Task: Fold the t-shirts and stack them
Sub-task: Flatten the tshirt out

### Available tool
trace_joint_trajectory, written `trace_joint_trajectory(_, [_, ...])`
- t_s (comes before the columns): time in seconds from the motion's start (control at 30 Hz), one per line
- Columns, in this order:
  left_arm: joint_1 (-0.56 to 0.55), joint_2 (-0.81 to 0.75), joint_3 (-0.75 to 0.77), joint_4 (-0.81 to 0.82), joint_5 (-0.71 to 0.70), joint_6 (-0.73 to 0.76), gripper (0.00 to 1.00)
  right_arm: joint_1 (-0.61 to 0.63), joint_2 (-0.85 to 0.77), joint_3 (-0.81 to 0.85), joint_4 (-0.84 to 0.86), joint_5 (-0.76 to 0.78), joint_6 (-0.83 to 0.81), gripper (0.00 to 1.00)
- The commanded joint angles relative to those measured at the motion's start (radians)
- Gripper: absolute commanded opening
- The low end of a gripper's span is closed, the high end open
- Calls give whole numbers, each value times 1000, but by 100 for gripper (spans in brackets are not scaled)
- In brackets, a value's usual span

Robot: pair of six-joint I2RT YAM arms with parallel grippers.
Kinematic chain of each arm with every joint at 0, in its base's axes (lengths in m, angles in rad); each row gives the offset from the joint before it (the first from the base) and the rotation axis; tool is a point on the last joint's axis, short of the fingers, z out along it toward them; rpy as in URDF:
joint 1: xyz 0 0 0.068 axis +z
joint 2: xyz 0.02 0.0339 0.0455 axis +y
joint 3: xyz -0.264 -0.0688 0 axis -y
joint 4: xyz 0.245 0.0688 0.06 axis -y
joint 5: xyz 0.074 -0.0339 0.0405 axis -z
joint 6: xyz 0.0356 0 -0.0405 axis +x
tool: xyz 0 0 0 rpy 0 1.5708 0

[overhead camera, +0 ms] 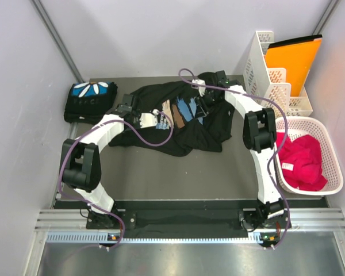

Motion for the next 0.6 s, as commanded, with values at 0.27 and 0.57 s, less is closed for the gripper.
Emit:
trace_joint_trajectory(0.27, [-16, -54, 28, -7, 23, -8, 34, 17, 63, 62, 55, 9, 58, 36])
trace_joint_trajectory(0.57, [-20, -53, 24, -5, 20, 0, 34, 39, 73, 62, 52, 5, 63, 32])
